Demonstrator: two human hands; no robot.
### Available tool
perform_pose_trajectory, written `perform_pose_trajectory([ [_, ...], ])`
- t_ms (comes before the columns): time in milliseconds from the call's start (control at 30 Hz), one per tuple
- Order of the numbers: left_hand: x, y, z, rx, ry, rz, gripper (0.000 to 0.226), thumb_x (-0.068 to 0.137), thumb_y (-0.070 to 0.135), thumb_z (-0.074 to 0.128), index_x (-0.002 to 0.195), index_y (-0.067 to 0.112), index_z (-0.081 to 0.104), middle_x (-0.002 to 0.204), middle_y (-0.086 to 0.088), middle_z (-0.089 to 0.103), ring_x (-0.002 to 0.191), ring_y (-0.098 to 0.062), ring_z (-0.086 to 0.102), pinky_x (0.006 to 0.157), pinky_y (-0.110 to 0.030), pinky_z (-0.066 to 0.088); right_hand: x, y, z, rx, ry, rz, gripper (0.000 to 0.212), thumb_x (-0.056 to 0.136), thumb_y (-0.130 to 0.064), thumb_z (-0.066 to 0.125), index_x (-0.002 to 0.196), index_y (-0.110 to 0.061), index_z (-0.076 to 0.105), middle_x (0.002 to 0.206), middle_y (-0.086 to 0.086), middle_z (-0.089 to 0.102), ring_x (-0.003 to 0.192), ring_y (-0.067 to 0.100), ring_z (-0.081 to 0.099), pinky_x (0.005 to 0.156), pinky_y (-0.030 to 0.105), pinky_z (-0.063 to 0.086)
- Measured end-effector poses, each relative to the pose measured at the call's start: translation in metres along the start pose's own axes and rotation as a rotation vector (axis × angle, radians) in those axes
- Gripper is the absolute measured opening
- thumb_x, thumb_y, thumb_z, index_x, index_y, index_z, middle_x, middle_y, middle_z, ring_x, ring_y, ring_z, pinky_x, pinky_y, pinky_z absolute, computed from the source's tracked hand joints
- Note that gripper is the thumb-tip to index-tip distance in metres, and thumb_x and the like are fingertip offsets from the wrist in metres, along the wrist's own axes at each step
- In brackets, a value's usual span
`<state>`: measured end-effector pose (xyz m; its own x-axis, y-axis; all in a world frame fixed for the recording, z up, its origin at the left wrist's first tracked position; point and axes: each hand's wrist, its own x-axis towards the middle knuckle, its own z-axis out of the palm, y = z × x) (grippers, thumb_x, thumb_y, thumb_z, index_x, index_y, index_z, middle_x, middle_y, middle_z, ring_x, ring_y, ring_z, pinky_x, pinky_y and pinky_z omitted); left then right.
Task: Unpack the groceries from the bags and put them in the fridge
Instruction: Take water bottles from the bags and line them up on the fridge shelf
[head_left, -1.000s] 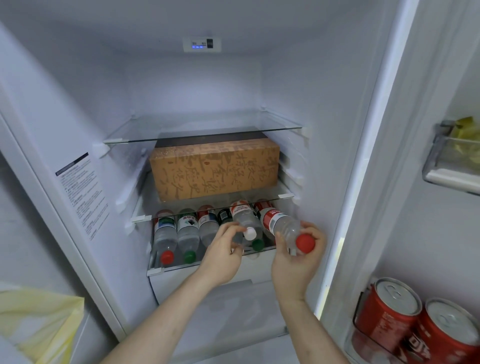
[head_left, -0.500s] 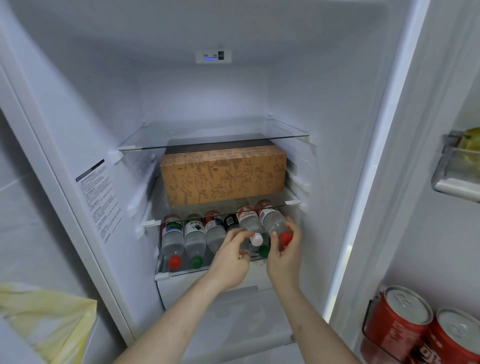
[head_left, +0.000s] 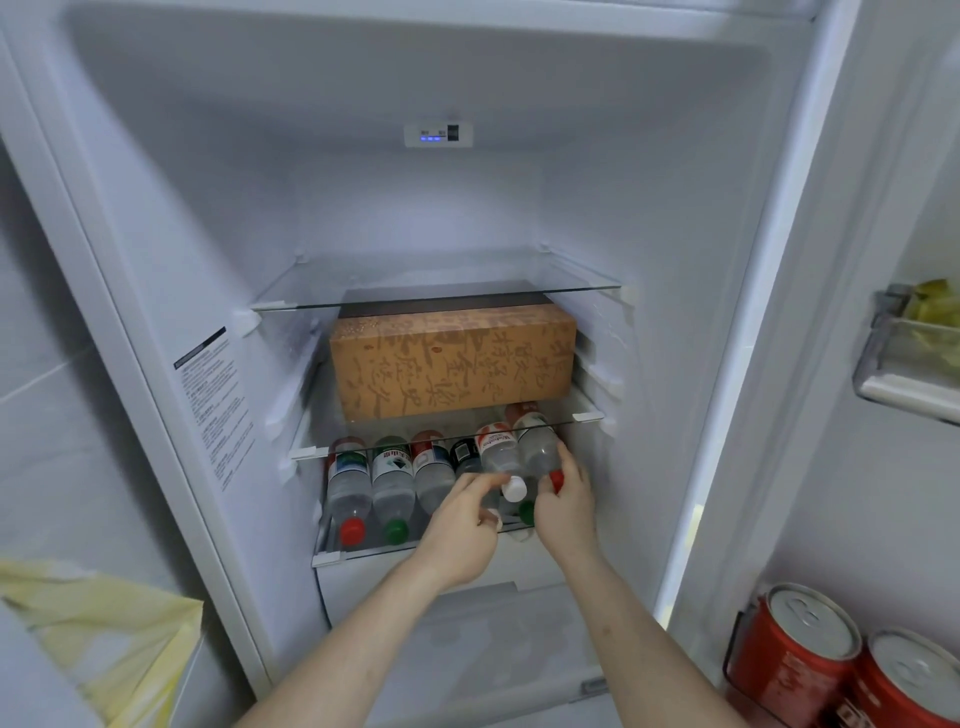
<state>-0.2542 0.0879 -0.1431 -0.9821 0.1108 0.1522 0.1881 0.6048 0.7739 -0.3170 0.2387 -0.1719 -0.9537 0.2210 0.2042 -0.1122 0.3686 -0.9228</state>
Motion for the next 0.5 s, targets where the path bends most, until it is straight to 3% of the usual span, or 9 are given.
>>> perform_pose_trajectory([
  [133, -0.009, 0.004, -0.005, -0.009, -0.001, -0.007, 0.058, 0.096, -0.001, 0.044, 0.142, 0.033, 0.051, 0.134, 0.018, 0.044, 0.104, -0.006, 0.064, 0.103, -0.034, 0.050, -0.020, 0.001, -0.010, 0.072, 0.002, -0.016, 0.054, 0.102, -0.007, 0.050, 0.155, -0.021, 0.043, 0.157, 0.002, 0.043, 0.145, 0.020, 0.040, 0.122, 0.039, 0.033],
  [267, -0.035, 0.006, -0.013, -0.035, 0.035, 0.007, 0.061, 0.094, -0.005, 0.042, 0.139, 0.035, 0.053, 0.132, 0.021, 0.044, 0.110, 0.001, 0.060, 0.094, -0.021, 0.050, -0.054, 0.001, -0.027, 0.082, -0.053, -0.048, 0.057, 0.101, -0.006, 0.053, 0.152, -0.030, 0.045, 0.156, -0.007, 0.043, 0.144, 0.015, 0.042, 0.121, 0.043, 0.037],
  [367, -0.062, -0.003, -0.018, 0.008, 0.087, 0.003, 0.056, 0.097, -0.001, 0.048, 0.138, 0.036, 0.052, 0.138, 0.026, 0.040, 0.118, 0.003, 0.053, 0.102, -0.022, 0.047, -0.087, 0.001, -0.046, 0.001, -0.155, -0.074, 0.064, 0.102, -0.009, 0.054, 0.156, -0.037, 0.035, 0.162, -0.014, 0.032, 0.151, 0.006, 0.028, 0.126, 0.036, 0.025],
  [500, -0.100, -0.020, -0.013, 0.222, 0.099, -0.044, 0.057, 0.097, 0.010, 0.052, 0.148, 0.033, 0.042, 0.151, 0.023, 0.028, 0.138, -0.005, 0.036, 0.116, -0.021, 0.029, -0.122, 0.004, -0.066, -0.201, -0.401, -0.046, 0.070, 0.104, -0.026, 0.056, 0.161, -0.038, 0.018, 0.168, -0.019, 0.010, 0.155, 0.002, 0.010, 0.127, 0.027, 0.013],
])
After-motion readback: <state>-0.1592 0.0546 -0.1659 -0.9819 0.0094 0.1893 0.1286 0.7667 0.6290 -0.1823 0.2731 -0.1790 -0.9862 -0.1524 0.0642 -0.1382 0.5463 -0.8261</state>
